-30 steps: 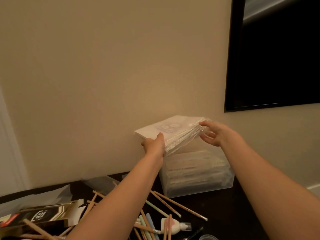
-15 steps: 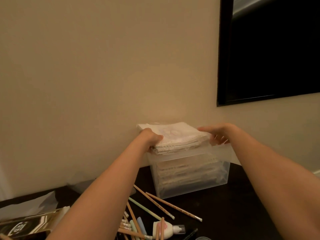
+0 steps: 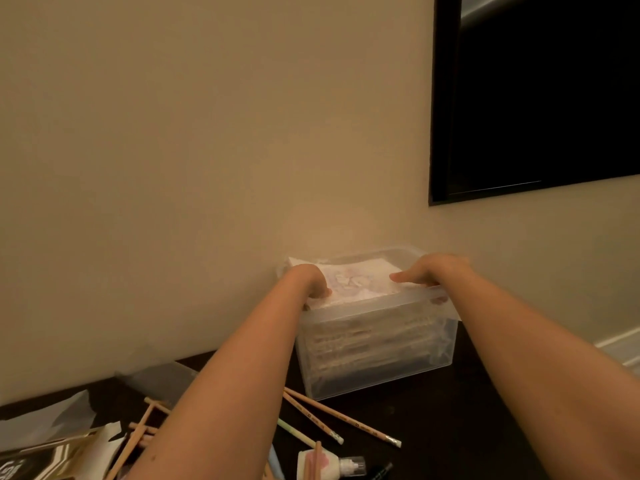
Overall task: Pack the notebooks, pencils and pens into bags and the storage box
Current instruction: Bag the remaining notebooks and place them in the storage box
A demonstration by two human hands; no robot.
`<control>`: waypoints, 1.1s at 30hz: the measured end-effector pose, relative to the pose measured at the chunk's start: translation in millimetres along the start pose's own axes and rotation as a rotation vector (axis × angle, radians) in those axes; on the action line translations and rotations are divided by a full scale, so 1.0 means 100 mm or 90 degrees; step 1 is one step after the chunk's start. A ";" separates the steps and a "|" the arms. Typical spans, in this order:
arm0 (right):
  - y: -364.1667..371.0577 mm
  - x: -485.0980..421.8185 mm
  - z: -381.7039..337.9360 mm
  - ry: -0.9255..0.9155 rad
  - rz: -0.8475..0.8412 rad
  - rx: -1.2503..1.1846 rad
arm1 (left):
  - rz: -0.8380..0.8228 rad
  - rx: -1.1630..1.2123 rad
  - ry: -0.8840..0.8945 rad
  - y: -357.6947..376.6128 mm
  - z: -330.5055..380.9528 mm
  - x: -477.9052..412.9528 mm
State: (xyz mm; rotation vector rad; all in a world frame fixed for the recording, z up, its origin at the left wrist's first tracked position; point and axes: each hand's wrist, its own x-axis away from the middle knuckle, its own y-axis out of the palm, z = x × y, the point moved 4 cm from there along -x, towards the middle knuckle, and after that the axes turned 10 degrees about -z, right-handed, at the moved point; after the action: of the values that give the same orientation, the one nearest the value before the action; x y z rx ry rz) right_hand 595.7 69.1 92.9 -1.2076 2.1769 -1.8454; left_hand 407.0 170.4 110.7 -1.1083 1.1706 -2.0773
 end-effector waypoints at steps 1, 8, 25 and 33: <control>0.00 0.05 0.00 0.006 0.017 0.023 | -0.007 -0.024 -0.007 0.02 0.01 -0.02; 0.01 0.14 -0.01 0.034 0.083 0.124 | 0.043 -0.104 0.008 0.11 0.03 -0.22; 0.00 0.61 -0.44 -0.162 0.251 0.140 | 0.185 0.063 0.299 -0.10 -0.17 0.49; 0.37 1.36 -0.96 -0.330 0.123 0.116 | 0.133 -0.105 0.237 -0.20 -0.72 1.33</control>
State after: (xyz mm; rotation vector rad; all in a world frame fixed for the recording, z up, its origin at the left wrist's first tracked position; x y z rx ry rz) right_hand 434.6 69.3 148.5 -1.2174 1.7359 -1.4176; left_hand 274.4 114.7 160.8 -0.6454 1.5836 -2.1046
